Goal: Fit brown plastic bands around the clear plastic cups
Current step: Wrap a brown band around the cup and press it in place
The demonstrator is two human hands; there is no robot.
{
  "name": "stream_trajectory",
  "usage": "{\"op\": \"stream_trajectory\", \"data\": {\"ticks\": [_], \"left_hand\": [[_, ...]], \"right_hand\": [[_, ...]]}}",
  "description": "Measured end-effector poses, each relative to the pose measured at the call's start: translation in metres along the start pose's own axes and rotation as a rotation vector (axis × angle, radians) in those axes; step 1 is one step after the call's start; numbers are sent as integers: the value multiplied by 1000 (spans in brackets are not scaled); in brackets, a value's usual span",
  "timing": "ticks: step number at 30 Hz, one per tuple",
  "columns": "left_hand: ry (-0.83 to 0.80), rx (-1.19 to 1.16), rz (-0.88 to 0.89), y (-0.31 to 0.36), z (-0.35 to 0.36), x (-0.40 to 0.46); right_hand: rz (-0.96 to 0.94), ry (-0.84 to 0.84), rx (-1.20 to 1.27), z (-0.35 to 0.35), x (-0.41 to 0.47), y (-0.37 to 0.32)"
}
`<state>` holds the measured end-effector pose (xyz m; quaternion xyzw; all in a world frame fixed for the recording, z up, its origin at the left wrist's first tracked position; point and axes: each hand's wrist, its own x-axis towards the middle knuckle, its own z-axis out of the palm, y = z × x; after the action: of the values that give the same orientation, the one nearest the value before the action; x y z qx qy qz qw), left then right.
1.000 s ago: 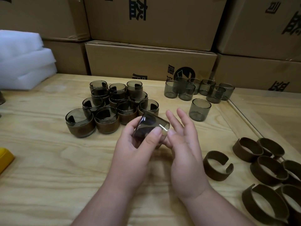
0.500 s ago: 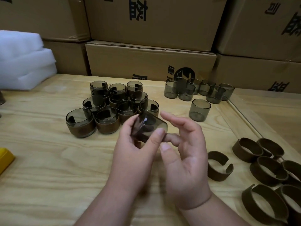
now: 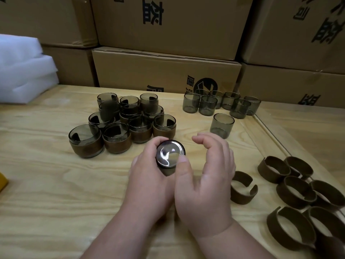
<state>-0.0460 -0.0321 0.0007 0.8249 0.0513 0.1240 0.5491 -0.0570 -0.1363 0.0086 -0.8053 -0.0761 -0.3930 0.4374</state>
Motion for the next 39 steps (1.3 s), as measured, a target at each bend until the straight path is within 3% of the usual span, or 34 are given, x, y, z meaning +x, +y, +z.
{"op": "stream_trajectory", "data": {"ticks": [5, 8, 13, 20, 24, 27, 31, 35, 39], "left_hand": [[-33, 112, 52, 6, -3, -3], [-32, 102, 43, 9, -4, -5], [-39, 65, 26, 12, -4, -4], [-2, -15, 38, 11, 0, -3], [9, -12, 48, 9, 1, -2], [10, 24, 43, 4, 1, -2], [11, 12, 18, 0, 2, -1], [20, -11, 4, 0, 3, -1], [36, -2, -3, -2, 4, -1]], "right_hand": [[206, -255, -320, -5, -7, -5], [252, -345, -334, -6, -6, -3], [227, -306, -194, -4, -3, -2], [281, -205, -303, 5, 7, 13], [286, -173, -164, 7, 11, 19], [276, -121, -260, 8, 11, 17], [383, -283, -418, 5, 13, 22], [337, -296, -252, 5, 13, 20], [394, -322, -368, 6, 14, 23]]}}
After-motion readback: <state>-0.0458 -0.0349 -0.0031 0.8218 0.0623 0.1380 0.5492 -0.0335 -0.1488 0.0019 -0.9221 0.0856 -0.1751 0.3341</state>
